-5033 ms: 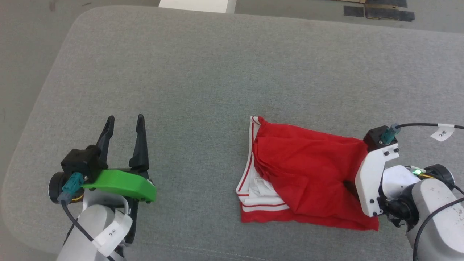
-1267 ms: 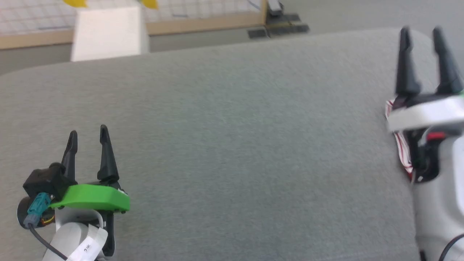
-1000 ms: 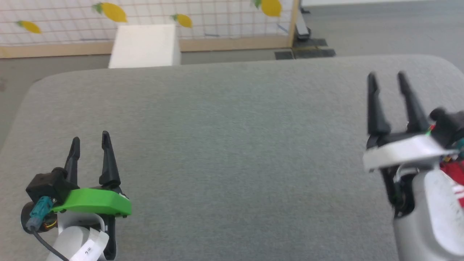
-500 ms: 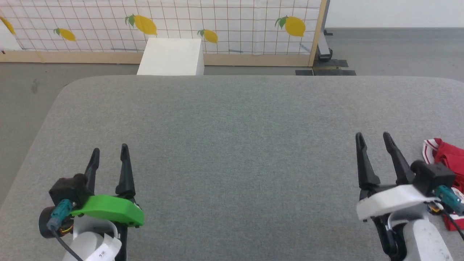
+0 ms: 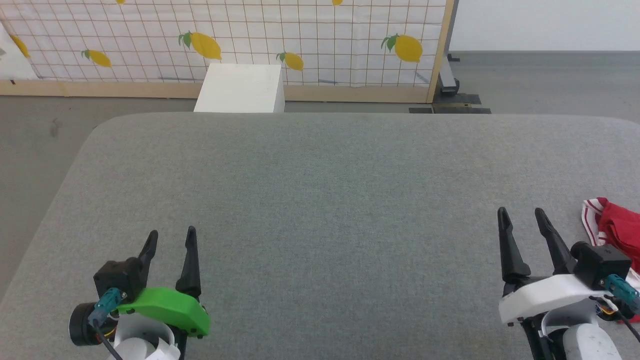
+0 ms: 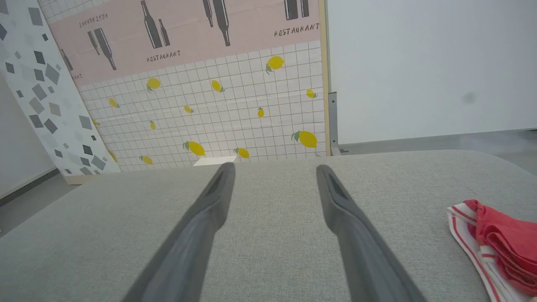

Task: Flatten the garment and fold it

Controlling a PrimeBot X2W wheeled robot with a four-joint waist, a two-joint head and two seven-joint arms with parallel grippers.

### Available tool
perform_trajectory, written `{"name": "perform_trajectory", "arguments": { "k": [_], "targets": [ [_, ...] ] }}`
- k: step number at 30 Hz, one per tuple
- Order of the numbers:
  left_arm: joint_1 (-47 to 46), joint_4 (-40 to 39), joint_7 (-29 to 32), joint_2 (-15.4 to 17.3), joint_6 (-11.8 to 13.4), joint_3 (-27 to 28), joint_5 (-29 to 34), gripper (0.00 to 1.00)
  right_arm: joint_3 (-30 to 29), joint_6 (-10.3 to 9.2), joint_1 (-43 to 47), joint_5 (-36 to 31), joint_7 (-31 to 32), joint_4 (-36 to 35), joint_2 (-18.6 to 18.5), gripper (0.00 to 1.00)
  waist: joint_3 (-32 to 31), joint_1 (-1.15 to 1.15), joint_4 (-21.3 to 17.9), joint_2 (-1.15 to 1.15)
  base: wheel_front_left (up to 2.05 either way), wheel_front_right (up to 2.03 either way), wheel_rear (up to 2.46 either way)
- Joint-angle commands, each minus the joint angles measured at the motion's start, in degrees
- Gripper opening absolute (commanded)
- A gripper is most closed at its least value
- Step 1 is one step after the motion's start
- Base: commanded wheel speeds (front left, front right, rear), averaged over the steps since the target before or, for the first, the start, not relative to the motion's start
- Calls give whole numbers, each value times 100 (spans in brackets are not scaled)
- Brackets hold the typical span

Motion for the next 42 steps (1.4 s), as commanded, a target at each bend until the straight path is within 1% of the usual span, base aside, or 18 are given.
{"name": "perform_trajectory", "arguments": {
  "k": [1, 14, 33, 34, 42],
  "targets": [
    [90, 13, 3, 47, -24, -1, 2, 100, -19, -8, 99, 6, 14, -30, 16, 100, -5, 0, -6, 0, 0, 0, 0],
    [12, 55, -33, 26, -61, -23, -137, 100, -73, -8, 98, 51, 56, -41, 17, 100, 50, 0, -17, 0, 0, 0, 0],
    [-31, 85, -58, 67, -32, -51, -190, 100, -74, -8, 59, 72, 50, -2, 17, 100, 56, 0, -9, 0, 0, 0, 0],
    [-5, 70, -31, 19, -33, -45, -136, 0, -77, 1, 34, 55, 50, -8, 0, 0, 55, 0, -9, 0, 0, 0, 0],
    [18, 17, 30, -52, -61, 22, -1, 0, -54, 1, 53, -3, 95, -62, 0, 0, 65, 0, -5, 0, 0, 0, 0]
  ]
}}
